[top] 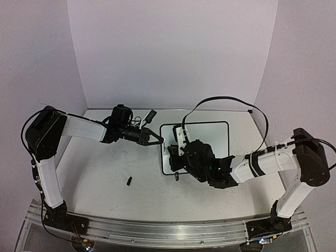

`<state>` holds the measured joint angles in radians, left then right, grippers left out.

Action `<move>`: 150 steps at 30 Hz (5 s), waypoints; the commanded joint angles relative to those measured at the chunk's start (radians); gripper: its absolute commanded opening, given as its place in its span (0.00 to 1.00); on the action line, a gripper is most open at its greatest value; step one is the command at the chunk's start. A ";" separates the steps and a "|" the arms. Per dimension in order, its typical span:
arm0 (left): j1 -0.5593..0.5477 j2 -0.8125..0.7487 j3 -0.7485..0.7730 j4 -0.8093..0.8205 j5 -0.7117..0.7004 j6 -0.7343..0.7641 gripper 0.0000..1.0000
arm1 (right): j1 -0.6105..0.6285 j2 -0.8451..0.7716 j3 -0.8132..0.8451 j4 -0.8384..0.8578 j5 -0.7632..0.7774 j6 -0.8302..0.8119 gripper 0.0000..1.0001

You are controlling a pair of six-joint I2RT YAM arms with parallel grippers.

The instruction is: Write a sentence on the whiteboard

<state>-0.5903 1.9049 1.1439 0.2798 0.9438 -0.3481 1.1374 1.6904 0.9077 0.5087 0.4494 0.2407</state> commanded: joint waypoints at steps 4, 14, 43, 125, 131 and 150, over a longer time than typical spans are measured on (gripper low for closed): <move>-0.008 -0.043 -0.006 -0.010 0.043 -0.036 0.00 | -0.005 -0.010 0.010 0.012 0.062 0.017 0.00; -0.008 -0.041 -0.007 -0.010 0.043 -0.036 0.00 | -0.007 -0.032 -0.006 0.003 0.092 0.028 0.00; -0.008 -0.041 -0.006 -0.010 0.046 -0.035 0.00 | -0.032 -0.032 0.020 0.076 -0.016 -0.006 0.00; -0.013 -0.043 -0.007 -0.010 0.052 -0.035 0.00 | 0.007 -0.052 -0.045 -0.034 0.021 0.097 0.00; -0.013 -0.045 -0.007 -0.010 0.052 -0.034 0.00 | 0.006 -0.153 -0.078 -0.023 0.007 0.109 0.00; -0.014 -0.042 -0.009 -0.010 0.053 -0.034 0.00 | -0.029 -0.096 -0.069 0.027 -0.011 0.113 0.00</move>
<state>-0.5968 1.9049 1.1435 0.2802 0.9577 -0.3481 1.1069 1.5743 0.8120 0.5019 0.4213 0.3644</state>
